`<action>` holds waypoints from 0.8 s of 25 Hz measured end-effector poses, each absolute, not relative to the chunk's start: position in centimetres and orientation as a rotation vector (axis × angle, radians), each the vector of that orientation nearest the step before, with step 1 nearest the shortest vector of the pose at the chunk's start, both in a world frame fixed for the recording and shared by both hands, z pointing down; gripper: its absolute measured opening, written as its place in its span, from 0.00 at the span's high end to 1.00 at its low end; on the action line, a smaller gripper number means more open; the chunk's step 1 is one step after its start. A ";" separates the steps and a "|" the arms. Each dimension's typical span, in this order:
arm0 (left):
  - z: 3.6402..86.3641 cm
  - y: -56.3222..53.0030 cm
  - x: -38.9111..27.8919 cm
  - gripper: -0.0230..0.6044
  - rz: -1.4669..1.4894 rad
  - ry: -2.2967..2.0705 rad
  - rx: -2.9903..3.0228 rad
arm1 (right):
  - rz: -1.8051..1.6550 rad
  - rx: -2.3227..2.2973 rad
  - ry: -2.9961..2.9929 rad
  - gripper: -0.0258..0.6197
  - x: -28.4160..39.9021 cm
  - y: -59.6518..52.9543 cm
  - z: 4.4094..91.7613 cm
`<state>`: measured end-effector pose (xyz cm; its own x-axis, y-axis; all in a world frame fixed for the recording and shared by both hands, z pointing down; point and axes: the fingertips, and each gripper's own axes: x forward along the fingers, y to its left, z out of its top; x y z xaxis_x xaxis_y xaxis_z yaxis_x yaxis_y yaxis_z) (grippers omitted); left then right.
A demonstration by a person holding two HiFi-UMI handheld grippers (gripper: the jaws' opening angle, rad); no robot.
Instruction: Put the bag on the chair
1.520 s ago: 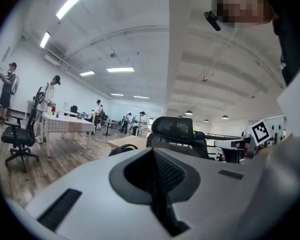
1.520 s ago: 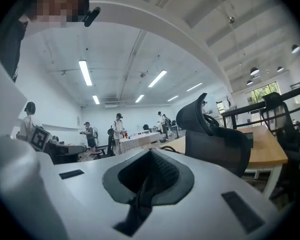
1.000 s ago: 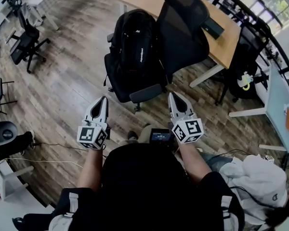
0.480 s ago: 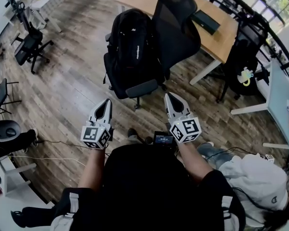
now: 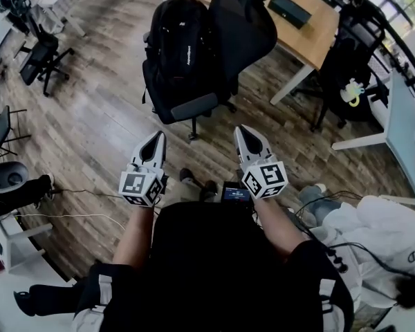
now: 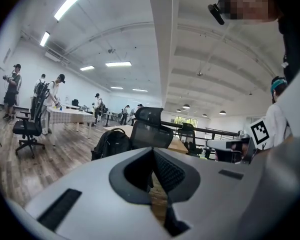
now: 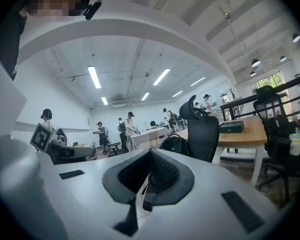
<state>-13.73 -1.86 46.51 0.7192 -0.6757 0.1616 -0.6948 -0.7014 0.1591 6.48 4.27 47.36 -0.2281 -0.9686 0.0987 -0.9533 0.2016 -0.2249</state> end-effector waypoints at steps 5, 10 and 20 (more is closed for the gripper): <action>46.5 -0.9 -13.6 0.96 0.138 -1.097 2.713 | -0.357 -1.920 2.413 0.94 6.9 5.6 47.7; 47.8 0.2 -13.7 0.96 0.170 -1.076 2.680 | -0.368 -1.925 2.406 0.94 7.0 6.0 48.0; 47.9 0.6 -13.3 0.96 0.181 -1.084 2.670 | -0.400 -1.911 2.399 0.94 7.5 6.3 48.7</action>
